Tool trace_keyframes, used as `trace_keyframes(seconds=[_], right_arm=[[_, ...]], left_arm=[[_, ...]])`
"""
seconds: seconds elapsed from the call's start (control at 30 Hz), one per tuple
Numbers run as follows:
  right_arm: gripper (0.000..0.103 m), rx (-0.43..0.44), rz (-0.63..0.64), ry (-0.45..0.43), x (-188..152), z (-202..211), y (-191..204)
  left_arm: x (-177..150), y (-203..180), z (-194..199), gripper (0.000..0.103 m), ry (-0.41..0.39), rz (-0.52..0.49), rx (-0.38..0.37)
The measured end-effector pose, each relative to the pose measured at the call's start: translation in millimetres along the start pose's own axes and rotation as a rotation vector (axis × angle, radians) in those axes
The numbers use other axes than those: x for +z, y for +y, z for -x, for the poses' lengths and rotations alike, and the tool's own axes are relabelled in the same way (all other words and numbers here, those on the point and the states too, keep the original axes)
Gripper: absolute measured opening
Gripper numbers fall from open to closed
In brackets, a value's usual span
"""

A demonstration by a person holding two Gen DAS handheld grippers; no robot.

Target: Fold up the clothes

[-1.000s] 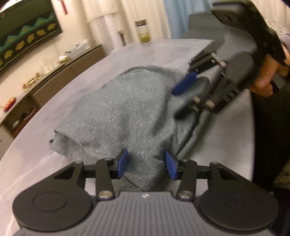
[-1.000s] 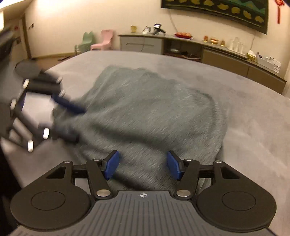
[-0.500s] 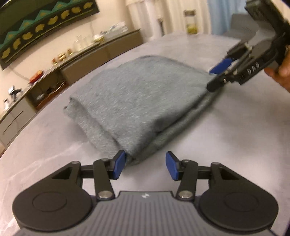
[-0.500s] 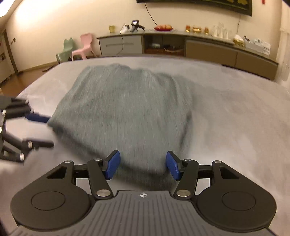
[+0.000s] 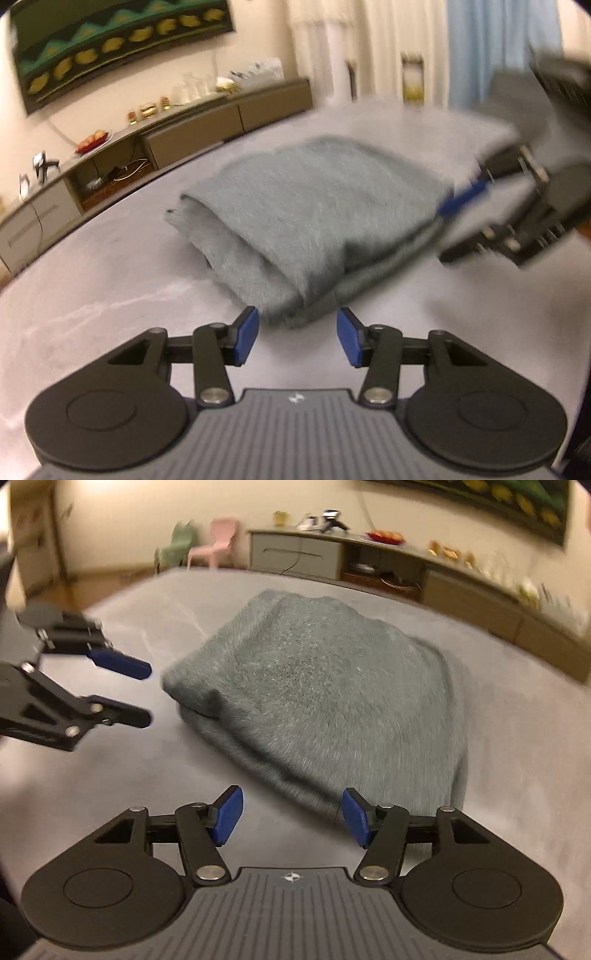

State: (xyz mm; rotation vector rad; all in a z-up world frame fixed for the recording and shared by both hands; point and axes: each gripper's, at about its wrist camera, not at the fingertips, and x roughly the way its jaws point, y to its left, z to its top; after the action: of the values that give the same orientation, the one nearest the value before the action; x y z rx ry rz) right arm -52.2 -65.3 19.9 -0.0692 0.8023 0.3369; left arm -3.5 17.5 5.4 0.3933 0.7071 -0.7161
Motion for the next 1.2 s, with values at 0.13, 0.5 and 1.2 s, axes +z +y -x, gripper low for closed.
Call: trace_keyframes(seconds=[0.13, 0.5, 1.2], right_arm=[[0.070, 0.015, -0.096, -0.017, -14, 19, -6], [0.067, -0.184, -0.012, -0.019, 8, -24, 7], [0.006, -0.319, 0.621, -0.018, 29, -85, 92]], left_arm=[[5, -5, 8, 0.051, -0.018, 0.041, -0.065], [-2, 3, -38, 0.051, 0.087, 0.206, 0.043], [-6, 5, -33, 0.050, 0.054, 0.256, -0.003]])
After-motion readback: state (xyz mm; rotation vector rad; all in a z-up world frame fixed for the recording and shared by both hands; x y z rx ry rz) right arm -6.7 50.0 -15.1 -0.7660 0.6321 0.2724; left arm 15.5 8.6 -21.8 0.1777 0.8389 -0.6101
